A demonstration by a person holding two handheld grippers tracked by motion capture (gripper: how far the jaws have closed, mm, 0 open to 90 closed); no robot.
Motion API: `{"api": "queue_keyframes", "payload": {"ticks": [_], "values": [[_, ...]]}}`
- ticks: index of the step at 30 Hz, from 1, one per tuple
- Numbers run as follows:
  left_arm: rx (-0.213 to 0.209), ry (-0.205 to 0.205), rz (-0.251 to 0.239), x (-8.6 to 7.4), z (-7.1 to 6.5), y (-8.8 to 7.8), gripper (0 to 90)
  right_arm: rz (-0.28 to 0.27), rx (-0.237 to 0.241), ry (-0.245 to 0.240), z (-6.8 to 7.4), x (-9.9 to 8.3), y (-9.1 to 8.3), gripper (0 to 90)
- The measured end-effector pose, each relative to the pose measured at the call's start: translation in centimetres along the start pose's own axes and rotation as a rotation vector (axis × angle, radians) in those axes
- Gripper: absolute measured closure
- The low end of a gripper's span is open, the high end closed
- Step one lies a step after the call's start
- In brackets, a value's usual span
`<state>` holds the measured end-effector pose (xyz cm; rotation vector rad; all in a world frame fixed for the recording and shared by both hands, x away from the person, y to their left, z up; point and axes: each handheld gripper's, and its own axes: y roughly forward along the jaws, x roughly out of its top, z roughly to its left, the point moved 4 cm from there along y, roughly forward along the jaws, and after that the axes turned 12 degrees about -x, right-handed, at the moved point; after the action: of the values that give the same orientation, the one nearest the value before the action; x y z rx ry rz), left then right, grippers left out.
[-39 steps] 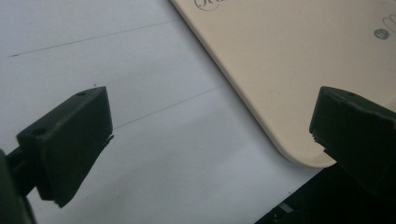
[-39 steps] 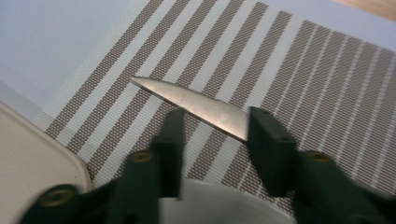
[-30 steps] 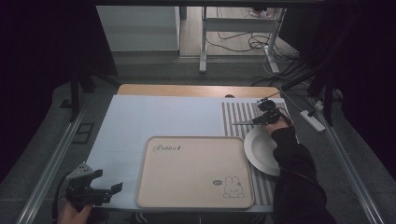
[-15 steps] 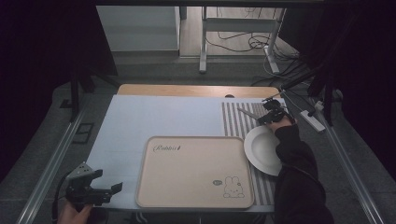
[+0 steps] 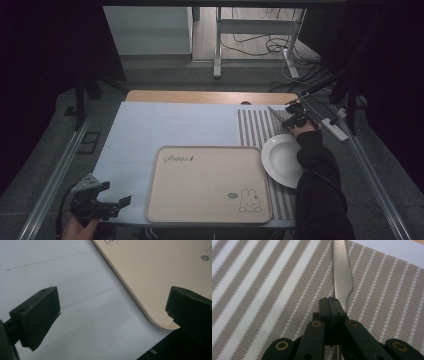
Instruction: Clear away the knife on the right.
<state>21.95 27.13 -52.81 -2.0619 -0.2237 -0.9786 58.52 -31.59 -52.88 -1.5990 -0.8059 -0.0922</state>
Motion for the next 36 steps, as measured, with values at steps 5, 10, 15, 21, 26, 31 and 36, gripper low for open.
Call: {"api": "queue_keyframes", "payload": {"ticks": [5,10,15,21,26,31,36], "values": [[0.0,-0.001,0.0,0.0,0.0,0.0,0.7,-0.011,-0.015,0.008,-0.5,0.2,-0.2,90.0],[0.002,0.001,0.002,0.0,0.0,0.0,0.7,-0.05,0.027,0.073,-0.8,0.6,-1.8,64.4],[0.004,0.001,0.004,0.0,0.0,0.1,0.7,-0.01,-0.013,0.087,-1.1,0.4,-2.7,25.8],[0.004,-0.001,0.005,0.0,0.0,0.1,0.7,0.032,-0.054,0.081,-1.7,-0.4,-2.5,0.0],[0.004,-0.001,0.005,0.0,0.0,0.1,0.8,0.075,-0.067,0.072,-1.9,-1.2,-1.5,0.0],[0.004,-0.001,0.005,0.0,0.0,0.1,0.7,0.101,-0.071,0.04,-2.2,-1.9,-0.9,25.4],[0.004,-0.001,0.005,0.0,0.0,0.1,0.8,0.13,-0.041,0.033,-2.1,-2.1,-1.1,50.5]]}}
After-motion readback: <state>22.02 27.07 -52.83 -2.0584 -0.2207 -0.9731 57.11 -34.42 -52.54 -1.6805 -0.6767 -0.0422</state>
